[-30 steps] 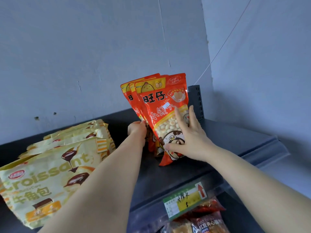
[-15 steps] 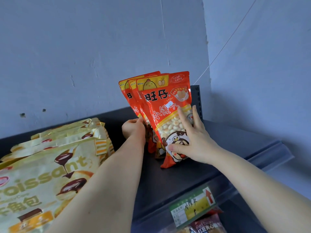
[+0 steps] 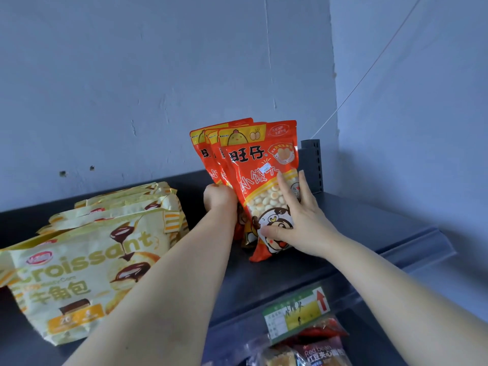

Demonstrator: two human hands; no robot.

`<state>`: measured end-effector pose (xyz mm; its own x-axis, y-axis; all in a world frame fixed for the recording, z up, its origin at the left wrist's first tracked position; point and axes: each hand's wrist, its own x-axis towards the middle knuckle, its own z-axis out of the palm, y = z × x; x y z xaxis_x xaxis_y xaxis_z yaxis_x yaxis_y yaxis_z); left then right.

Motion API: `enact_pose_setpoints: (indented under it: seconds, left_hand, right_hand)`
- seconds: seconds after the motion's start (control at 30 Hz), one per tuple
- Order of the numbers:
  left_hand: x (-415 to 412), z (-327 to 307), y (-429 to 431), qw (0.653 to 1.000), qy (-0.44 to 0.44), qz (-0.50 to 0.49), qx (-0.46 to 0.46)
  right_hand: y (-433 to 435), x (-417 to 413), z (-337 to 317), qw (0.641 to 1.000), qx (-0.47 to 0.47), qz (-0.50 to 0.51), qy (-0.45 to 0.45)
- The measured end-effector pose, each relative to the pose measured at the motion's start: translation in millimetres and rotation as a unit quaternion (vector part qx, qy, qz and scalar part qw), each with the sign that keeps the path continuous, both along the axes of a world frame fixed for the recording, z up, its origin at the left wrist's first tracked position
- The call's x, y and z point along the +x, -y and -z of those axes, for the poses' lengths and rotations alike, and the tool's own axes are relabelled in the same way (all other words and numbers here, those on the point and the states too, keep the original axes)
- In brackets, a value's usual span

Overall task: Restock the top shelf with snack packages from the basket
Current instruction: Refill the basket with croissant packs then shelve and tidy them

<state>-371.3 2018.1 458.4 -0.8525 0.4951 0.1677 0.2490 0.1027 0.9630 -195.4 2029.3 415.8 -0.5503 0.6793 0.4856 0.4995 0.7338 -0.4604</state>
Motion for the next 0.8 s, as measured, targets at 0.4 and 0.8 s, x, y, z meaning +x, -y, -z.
enact_pose_setpoints:
  seconds: [0.4, 0.8]
  left_hand:
    - [70.6, 23.0, 69.6, 0.978, -0.025, 0.157, 0.134]
    - [94.2, 52.3, 77.5, 0.959, -0.241, 0.062, -0.133]
  right_hand:
    - [8.9, 20.9, -6.2, 0.979, -0.127, -0.039, -0.153]
    - [18.6, 23.2, 4.5, 0.997, -0.006, 0.001, -0.081]
